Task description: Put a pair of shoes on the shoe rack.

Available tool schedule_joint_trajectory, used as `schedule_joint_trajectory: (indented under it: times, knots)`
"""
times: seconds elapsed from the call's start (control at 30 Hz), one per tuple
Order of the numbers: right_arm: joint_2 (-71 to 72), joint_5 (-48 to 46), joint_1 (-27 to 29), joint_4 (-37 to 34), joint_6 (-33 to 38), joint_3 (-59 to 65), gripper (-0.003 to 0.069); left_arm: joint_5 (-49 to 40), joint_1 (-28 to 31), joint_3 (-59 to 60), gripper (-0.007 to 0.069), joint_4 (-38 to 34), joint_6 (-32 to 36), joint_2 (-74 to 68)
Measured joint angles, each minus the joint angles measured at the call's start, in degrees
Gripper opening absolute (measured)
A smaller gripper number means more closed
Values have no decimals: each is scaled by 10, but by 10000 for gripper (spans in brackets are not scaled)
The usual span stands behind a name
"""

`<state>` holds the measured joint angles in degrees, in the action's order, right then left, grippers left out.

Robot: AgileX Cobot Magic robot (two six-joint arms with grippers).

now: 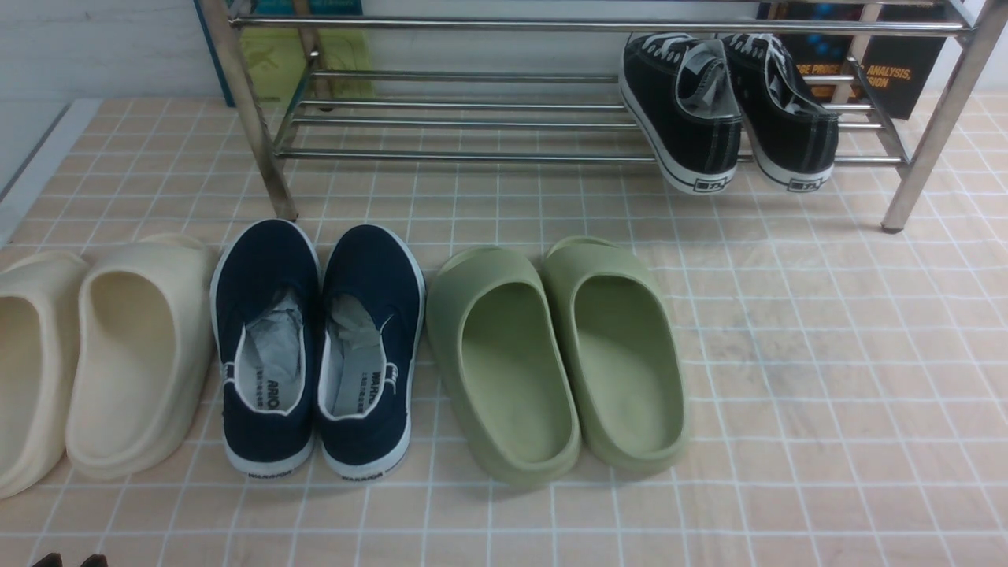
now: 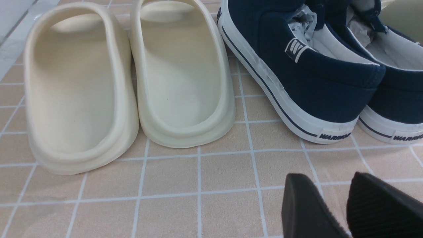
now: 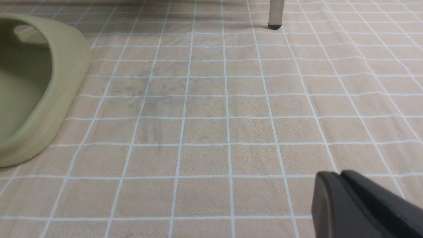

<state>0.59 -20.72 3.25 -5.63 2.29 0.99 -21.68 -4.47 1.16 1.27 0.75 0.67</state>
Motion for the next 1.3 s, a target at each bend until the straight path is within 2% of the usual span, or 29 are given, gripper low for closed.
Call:
schedule_joint_trajectory:
  times: [1.3]
  knots:
    - [0,-1,0,0,0,0,91,0,0,0,239,0,0,0]
